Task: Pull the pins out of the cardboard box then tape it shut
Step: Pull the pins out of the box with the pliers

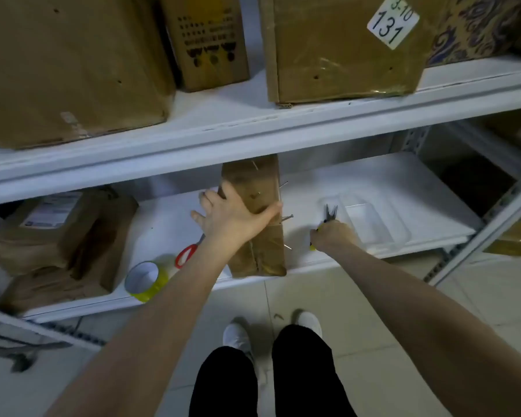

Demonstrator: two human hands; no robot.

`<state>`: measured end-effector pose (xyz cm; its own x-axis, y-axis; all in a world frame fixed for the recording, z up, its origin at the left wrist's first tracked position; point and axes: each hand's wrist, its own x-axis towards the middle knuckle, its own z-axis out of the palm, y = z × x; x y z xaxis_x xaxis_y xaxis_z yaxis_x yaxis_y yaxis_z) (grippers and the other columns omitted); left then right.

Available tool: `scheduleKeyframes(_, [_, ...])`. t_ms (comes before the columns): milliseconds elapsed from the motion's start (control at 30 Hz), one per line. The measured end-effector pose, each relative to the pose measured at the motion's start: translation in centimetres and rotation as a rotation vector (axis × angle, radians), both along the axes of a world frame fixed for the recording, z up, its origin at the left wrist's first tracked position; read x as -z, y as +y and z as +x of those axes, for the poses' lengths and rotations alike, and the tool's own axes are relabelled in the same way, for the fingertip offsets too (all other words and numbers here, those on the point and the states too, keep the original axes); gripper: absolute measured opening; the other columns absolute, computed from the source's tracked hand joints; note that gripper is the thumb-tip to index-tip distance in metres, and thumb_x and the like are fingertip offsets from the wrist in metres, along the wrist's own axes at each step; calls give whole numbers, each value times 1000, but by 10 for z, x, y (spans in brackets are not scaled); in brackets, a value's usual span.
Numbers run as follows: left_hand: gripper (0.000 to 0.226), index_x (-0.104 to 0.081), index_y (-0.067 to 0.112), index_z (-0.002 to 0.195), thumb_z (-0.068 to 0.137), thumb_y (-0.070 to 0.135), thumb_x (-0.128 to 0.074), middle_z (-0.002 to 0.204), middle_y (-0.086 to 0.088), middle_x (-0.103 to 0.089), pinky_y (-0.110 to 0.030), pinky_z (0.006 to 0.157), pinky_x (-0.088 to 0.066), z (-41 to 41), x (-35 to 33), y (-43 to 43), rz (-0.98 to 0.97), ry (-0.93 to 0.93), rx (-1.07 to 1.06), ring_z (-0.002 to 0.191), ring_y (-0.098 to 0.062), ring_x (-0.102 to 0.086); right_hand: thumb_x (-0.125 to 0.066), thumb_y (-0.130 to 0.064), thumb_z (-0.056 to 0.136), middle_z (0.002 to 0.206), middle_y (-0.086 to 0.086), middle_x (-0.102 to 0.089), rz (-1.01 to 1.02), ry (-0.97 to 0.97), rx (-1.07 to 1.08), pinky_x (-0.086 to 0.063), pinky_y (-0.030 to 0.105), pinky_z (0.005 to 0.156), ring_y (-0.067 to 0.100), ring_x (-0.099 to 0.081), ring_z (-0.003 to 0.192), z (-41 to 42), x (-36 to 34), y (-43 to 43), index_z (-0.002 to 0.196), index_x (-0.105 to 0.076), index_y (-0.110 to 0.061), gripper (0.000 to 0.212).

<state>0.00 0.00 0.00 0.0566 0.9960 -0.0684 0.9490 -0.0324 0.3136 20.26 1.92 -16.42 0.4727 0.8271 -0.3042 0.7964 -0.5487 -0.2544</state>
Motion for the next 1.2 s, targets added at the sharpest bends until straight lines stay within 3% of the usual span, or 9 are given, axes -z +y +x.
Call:
scheduleKeyframes(133, [126, 1, 23, 150, 55, 94, -43, 154, -22, -10, -62, 111, -11, 11, 1, 9, -86, 143, 3, 143, -39, -7, -54, -62, 78, 121, 10, -57, -50, -36, 140, -49, 33, 84, 28, -56, 113, -9, -3, -3, 132, -41, -6, 79])
scheduleKeyframes(400, [126, 0, 25, 149, 55, 87, -56, 145, -17, -19, -48, 96, -38, 14, 4, 12, -151, 126, -26, 134, -34, -23, -72, -38, 66, 126, 15, -45, -103, -34, 172, -45, 37, 95, 29, -47, 119, -13, -4, -15, 129, -33, -6, 81])
scheduleKeyframes(500, [121, -5, 24, 149, 58, 84, -56, 143, -16, -22, -46, 95, -39, 13, 5, 10, -141, 125, -34, 134, -33, -24, -67, -34, 71, 128, 16, -41, -126, 23, 168, -45, 37, 93, 29, -42, 121, -17, -4, -26, 131, -32, -2, 77])
scheduleKeyframes(600, [119, -8, 24, 148, 58, 84, -57, 142, -16, -23, -45, 93, -39, 12, 5, 11, -146, 126, -52, 133, -33, -25, -54, -36, 81, 121, 15, -50, -55, 71, 145, -45, 34, 92, 29, -50, 113, -19, -1, -35, 122, -45, -1, 55])
scheduleKeyframes(667, [118, -10, 23, 148, 58, 84, -57, 141, -16, -24, -45, 92, -39, 14, 6, 11, -137, 130, -62, 132, -33, -26, -46, -35, 85, 100, 9, -59, 22, 166, 122, -46, 30, 80, 26, -56, 93, -18, -3, -41, 100, -55, -4, 36])
scheduleKeyframes(767, [116, -15, 22, 146, 57, 84, -56, 140, -16, -27, -45, 91, -40, 17, 8, 9, -103, 137, -72, 130, -33, -28, -46, -29, 87, 75, 4, -49, 38, 578, 172, -37, 26, 61, 21, -49, 69, -17, -15, -52, 78, -49, -9, 21])
scheduleKeyframes(867, [115, -17, 21, 145, 57, 83, -57, 141, -17, -27, -44, 90, -40, 19, 7, 10, -92, 131, -85, 130, -34, -29, -46, -30, 86, 87, 8, -47, -88, 881, 153, -47, 33, 72, 26, -54, 83, -17, -31, -63, 96, -46, -11, 22])
scheduleKeyframes(967, [115, -17, 19, 147, 60, 82, -56, 143, -18, -26, -44, 92, -40, 18, 6, 8, -93, 127, -96, 131, -34, -28, -45, -29, 80, 92, 11, -45, -195, 995, 140, -51, 49, 88, 30, -56, 89, -15, -40, -72, 89, -45, -11, 20])
scheduleKeyframes(1200, [116, -17, 17, 147, 60, 84, -54, 143, -18, -26, -44, 92, -41, 19, 6, 4, -77, 127, -110, 130, -35, -29, -42, -27, 82, 85, 9, -46, -387, 1100, 117, -50, 41, 79, 29, -56, 88, -25, -50, -87, 87, -44, -8, 19])
